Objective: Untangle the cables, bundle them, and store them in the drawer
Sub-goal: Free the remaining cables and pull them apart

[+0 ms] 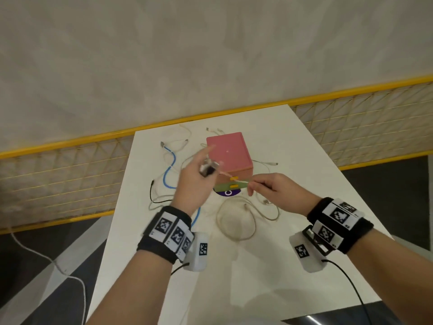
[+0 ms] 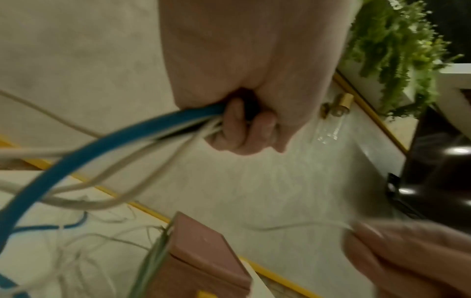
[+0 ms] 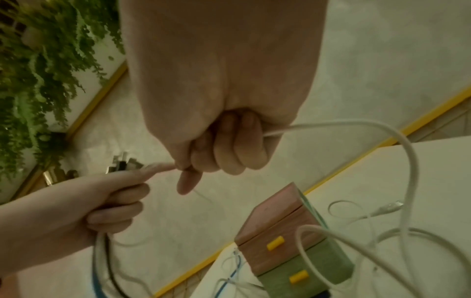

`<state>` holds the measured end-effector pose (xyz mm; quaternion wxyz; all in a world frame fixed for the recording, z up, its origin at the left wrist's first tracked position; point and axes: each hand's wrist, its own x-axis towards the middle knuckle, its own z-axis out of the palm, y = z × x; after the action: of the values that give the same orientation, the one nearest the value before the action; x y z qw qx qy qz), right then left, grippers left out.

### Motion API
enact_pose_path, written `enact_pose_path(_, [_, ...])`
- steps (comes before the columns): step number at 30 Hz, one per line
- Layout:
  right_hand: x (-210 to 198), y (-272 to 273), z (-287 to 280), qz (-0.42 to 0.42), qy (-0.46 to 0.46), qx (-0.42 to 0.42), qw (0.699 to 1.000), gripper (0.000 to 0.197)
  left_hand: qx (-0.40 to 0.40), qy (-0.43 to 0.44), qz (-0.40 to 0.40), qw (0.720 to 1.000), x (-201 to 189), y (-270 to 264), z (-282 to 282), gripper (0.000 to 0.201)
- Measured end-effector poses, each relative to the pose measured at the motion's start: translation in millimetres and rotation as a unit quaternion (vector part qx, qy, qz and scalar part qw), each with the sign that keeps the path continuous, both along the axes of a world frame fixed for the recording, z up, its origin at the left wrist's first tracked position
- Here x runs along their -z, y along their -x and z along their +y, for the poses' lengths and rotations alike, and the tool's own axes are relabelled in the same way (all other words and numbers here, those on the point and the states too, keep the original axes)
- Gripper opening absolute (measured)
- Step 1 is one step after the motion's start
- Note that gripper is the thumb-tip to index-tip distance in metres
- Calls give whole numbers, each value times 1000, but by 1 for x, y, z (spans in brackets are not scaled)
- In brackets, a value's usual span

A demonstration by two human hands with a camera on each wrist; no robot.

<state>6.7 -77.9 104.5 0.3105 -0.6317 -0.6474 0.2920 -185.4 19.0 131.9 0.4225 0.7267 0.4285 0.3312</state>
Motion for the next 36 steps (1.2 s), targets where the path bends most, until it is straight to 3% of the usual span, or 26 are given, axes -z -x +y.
enact_pose_path(2, [-8,8,2,-1,-12,-4,1000,26,81,13,51,995,7,-17,-12,16])
enact_pose_path(4, [-13,10,3,17,-30,-12,999,24,93,31,82,992,11,-24,-17,21])
enact_pose_path(8, [-6,-7,-7,52,-12,4,999,28,-66,59,8,996,-2,-12,-6,21])
enact_pose_path(11, [2,-13,-12,37,-1,9,999,28,-123,-40,13,992,-3,-2,1,22])
enact_pose_path(13, [2,-7,-8,28,-13,6,1000,27,-74,-46,-6,996,1,-8,-7,5])
enact_pose_path(16, [-4,7,2,31,-42,-8,999,26,44,-8,26,999,11,-21,-20,7])
enact_pose_path(18, [-7,12,8,38,-55,-27,997,27,61,12,38,997,10,-24,-25,13])
enact_pose_path(20, [-9,11,8,52,-52,-33,997,27,-12,31,-12,999,4,-16,-19,13])
enact_pose_path(22, [-6,5,4,57,-43,-21,997,24,-134,48,-85,986,-1,2,-3,16])
enact_pose_path(25, [-2,3,-1,28,-29,-20,999,25,-206,-26,-65,976,-3,25,13,19])
enact_pose_path(28, [-6,16,4,21,-35,-34,999,24,-111,-79,-40,990,-1,15,-5,11])
enact_pose_path(30, [-12,27,9,16,-69,-52,996,24,-2,-78,10,997,5,2,-20,6])
enact_pose_path(32, [-17,29,11,-5,-77,-65,995,24,44,-74,52,995,9,-3,-25,10])
enact_pose_path(34, [-18,22,10,-21,-63,-62,996,22,7,-60,41,997,5,3,-19,12])
enact_pose_path(36, [-17,8,7,-33,-54,-38,997,23,-94,-64,2,993,0,18,-6,17])
